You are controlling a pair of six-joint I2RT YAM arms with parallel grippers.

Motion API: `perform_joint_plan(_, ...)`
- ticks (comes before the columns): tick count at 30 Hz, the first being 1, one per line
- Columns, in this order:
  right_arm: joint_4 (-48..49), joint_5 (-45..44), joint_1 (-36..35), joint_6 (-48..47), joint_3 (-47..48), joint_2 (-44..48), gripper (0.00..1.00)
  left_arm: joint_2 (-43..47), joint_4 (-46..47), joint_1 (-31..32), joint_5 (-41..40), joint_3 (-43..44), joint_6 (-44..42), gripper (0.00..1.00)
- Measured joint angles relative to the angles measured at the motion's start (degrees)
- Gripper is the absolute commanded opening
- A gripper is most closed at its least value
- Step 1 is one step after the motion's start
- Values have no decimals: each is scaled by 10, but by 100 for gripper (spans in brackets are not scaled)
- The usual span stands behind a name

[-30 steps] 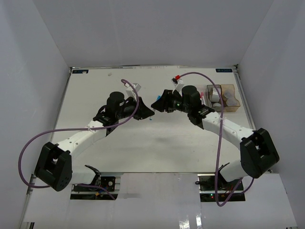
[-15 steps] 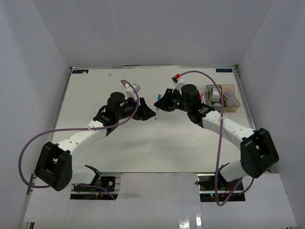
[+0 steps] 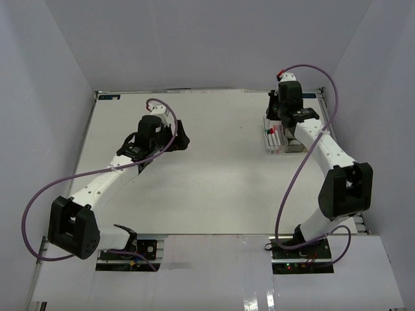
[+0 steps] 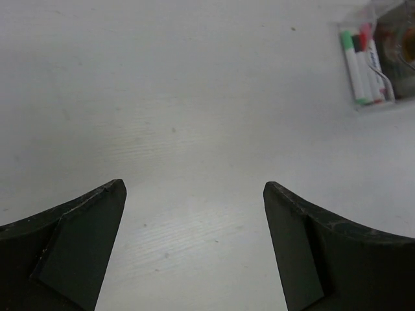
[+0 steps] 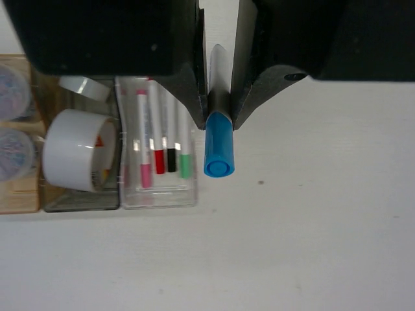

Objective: Sort the stationery into containers
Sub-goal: Place the pen in the storage box.

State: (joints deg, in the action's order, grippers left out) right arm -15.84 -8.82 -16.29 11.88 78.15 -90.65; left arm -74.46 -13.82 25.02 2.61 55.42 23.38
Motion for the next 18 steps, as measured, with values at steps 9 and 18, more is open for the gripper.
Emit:
perform_joint_plan(9,-85,-50,55,-74,84,-158,14,0,-42,-27,-98,3,-36,98)
perform_joint_plan(18,-130,-50,57,-92,103,-213,51,1,-50,-33,-106,3,-45,98)
